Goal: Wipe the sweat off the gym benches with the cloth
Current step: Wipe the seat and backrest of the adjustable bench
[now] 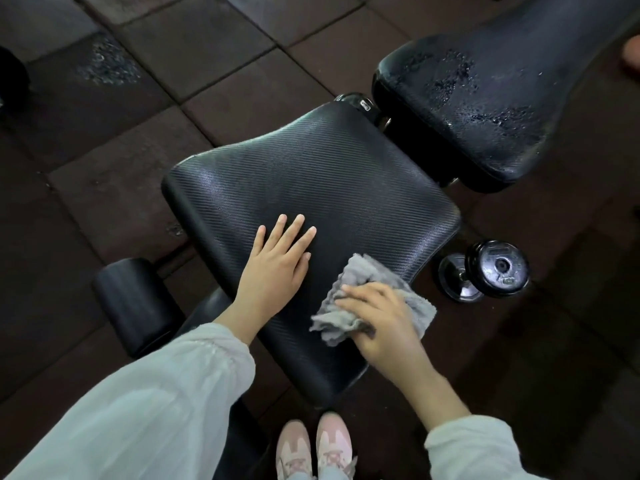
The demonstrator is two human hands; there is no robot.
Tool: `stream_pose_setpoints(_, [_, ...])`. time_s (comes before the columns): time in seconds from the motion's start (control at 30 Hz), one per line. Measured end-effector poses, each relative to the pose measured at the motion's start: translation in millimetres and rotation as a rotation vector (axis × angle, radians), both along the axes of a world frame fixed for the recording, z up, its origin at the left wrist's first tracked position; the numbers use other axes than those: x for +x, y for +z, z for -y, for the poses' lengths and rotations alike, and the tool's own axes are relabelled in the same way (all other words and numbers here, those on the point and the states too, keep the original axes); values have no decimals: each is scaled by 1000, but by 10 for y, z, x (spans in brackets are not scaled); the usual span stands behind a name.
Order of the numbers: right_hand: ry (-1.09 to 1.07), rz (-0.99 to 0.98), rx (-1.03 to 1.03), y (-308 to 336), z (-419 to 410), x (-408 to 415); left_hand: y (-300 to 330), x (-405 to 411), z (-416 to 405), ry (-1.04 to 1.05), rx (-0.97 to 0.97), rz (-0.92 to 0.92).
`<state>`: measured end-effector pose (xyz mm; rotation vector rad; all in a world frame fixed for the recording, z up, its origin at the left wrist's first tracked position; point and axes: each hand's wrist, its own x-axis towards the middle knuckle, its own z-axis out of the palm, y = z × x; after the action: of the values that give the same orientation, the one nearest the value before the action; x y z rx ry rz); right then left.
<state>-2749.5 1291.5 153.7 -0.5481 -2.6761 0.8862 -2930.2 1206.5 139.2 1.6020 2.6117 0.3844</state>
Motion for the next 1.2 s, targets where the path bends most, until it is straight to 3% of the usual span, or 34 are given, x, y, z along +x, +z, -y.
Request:
stream_pose_setpoints(0.17, [201,-60,42,-169,446,535,32,105,-48,62,57,51])
stream_pose_setpoints(0.3, [-99,-109,-34,-297,201,739,78,322,-208,-36,66,62])
stream_pose_setpoints(0.43, [-476,-152,-38,-201,-454,299,57,386,-375,-32,41,92])
stream_pose_setpoints(0.53, [-375,-95,-1,-110,-603,2,37,387,-491,-40,41,85])
stream_pose_setpoints(0.67, [-176,-109,2,-167,-477,279,20,412,-583,-53,12,78])
stream_pose_setpoints(0.93, [-607,-104,24,-153,-895,-126,-28,400,-578,-59,9,23])
stream_pose_setpoints(1.1, [-546,-100,55,-153,-912,-100,4,407,-587,-54,-59,48])
stream_pose_setpoints(1.2, [-537,-60,40,-5,-994,-14,167,527,-682,20,-60,162])
